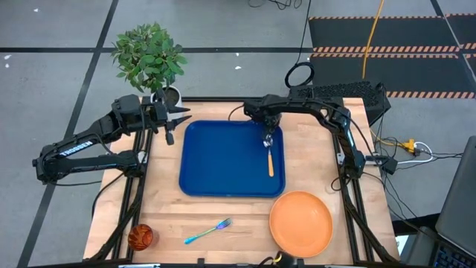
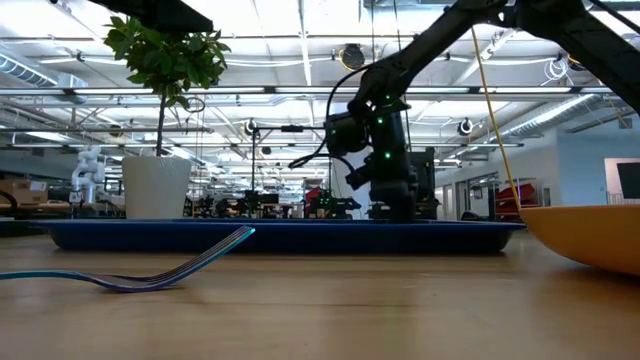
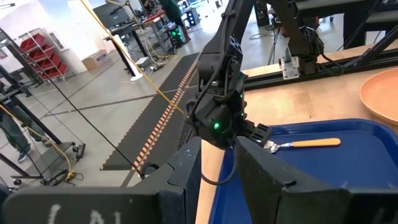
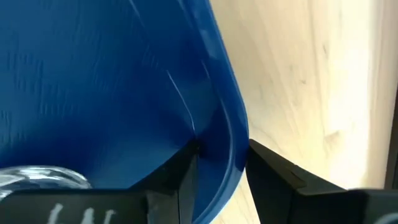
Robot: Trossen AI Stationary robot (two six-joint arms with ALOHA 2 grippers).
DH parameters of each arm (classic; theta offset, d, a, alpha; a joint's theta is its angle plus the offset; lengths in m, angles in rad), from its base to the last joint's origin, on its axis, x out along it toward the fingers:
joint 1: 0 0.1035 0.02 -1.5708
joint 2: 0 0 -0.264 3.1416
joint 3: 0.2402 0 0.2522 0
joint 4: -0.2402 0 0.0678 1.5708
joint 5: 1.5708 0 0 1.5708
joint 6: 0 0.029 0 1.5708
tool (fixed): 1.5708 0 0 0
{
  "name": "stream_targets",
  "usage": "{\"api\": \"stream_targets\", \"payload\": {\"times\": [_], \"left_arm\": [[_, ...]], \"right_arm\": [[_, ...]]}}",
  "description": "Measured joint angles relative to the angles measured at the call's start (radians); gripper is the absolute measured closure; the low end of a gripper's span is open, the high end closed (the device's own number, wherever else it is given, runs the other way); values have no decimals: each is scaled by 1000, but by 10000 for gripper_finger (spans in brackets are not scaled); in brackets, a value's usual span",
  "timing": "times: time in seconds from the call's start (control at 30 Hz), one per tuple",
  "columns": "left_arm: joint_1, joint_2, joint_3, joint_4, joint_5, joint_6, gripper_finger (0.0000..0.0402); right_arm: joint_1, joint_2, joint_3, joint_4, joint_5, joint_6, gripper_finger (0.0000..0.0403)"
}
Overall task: Pick and place plate/cup/fork/spoon on tray
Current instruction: Adjust the serving tray
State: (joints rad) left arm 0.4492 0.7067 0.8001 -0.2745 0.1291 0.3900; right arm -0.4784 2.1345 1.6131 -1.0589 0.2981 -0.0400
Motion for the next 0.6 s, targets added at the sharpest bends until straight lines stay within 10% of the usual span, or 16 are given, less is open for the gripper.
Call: {"api": "stream_targets", "payload": {"times": [0.6], "left_arm": [[0, 0, 0, -1, 0, 0, 298]], "right_arm": [[23, -9, -43, 19, 22, -74, 287]]}}
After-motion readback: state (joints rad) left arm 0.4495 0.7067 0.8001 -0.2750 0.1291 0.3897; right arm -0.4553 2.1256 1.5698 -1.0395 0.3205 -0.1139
